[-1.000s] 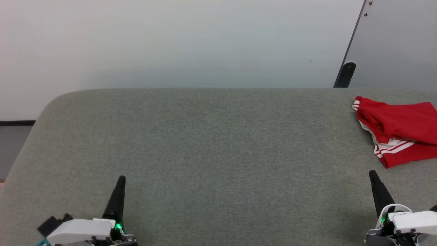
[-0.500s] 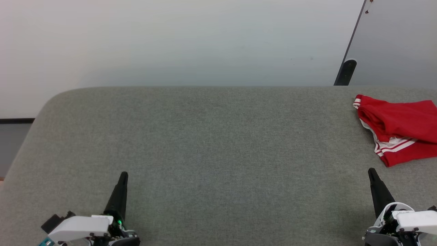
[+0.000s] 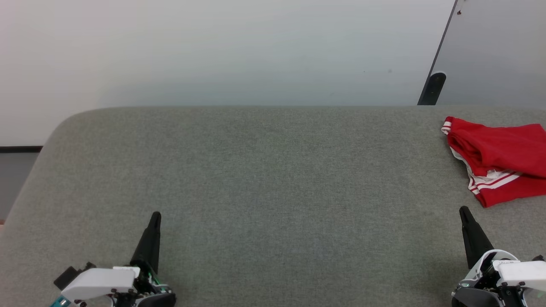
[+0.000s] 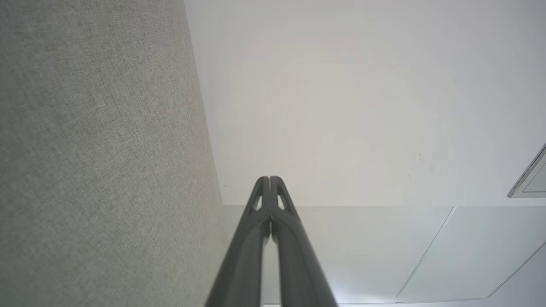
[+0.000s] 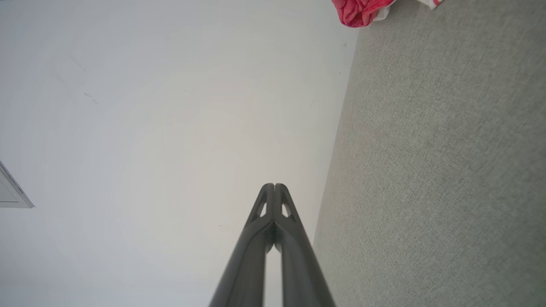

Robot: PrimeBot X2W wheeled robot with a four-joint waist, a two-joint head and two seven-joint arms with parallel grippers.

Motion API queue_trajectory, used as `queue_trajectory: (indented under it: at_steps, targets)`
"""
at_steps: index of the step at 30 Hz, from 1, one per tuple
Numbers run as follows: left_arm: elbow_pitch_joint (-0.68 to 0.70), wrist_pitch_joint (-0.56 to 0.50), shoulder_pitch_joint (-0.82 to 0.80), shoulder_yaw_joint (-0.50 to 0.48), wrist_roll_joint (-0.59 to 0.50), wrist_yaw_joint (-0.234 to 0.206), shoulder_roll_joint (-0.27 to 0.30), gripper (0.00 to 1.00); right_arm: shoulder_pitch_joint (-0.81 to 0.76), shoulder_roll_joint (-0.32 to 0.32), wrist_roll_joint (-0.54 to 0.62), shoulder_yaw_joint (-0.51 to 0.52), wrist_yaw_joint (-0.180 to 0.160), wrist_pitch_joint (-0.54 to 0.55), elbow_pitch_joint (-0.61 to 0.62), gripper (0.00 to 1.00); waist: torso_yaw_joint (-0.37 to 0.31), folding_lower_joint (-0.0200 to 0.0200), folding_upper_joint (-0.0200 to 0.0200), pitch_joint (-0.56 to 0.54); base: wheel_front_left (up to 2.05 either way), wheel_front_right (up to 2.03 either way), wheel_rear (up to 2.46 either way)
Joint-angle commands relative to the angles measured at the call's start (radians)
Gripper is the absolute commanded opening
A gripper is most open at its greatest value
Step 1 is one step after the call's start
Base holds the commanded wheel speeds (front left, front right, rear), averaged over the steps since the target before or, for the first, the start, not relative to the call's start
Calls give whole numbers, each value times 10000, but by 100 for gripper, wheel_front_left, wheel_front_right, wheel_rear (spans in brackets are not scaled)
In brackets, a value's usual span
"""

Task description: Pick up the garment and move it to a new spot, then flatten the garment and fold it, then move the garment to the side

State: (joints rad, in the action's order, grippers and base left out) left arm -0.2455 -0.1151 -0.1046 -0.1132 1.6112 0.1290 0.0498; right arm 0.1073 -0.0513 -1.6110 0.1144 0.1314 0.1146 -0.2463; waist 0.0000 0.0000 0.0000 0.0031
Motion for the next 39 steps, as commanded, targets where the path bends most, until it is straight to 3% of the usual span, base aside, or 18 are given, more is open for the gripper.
queue_trajectory:
  at_steps: [1, 39]
  targets:
    - [-9, -21, -99, -26, 28, 32, -10, 0, 32, 32, -33, 1, -14, 9, 26, 0, 0, 0, 0, -1, 0, 0, 0]
    - [-6, -18, -96, -22, 31, 32, -10, 0, 32, 32, -36, -2, -14, 7, 26, 0, 0, 0, 0, 0, 0, 0, 0]
